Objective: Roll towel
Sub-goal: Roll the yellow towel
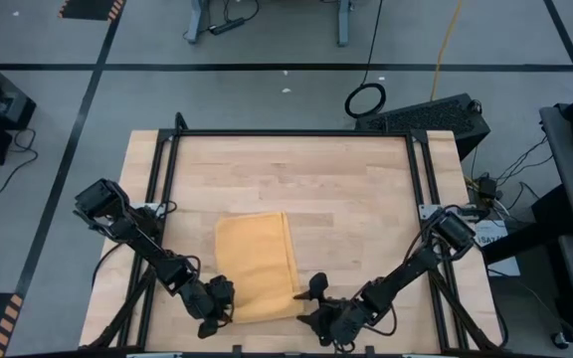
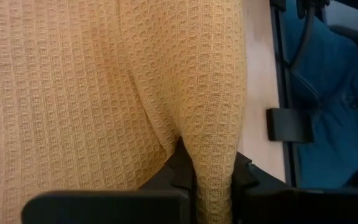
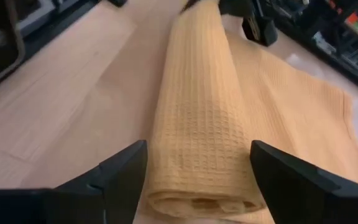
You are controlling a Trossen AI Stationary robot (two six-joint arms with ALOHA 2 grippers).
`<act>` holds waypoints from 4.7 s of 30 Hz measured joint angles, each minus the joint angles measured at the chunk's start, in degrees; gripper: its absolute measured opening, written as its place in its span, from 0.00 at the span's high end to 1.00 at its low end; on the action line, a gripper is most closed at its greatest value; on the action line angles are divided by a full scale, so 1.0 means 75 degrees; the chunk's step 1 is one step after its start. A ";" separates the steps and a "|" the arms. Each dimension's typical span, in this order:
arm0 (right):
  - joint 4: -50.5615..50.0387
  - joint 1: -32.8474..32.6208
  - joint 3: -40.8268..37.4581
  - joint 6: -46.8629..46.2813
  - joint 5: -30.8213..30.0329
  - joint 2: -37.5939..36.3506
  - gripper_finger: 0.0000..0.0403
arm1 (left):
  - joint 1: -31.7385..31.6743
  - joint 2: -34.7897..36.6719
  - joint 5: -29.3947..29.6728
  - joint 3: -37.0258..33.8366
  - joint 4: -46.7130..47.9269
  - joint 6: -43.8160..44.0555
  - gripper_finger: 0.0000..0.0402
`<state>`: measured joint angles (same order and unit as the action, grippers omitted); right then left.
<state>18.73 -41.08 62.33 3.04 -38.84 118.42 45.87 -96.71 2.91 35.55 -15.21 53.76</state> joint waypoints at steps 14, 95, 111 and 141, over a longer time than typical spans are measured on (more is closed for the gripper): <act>-0.0316 0.0869 0.0026 -0.1837 0.2051 0.0298 0.33 | -0.0003 -0.0006 -0.0134 -0.0012 -0.0081 0.0254 0.90; -0.1058 -0.0247 0.0001 -0.0918 -0.0094 -0.0595 0.34 | -0.0449 0.0504 0.1054 0.0219 0.1666 0.0651 0.91; -0.0777 0.0410 0.0003 -0.1439 0.0373 0.0088 0.44 | -0.0463 0.0516 0.0917 0.0219 0.1879 0.1462 0.90; -0.0789 0.1035 0.0017 -0.5986 0.4023 0.0001 0.93 | 0.1498 0.1801 0.4444 0.0321 0.2028 -0.1039 0.61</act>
<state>12.82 -33.32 62.46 -41.86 -8.67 118.43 57.10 -83.20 36.24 37.95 0.00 45.96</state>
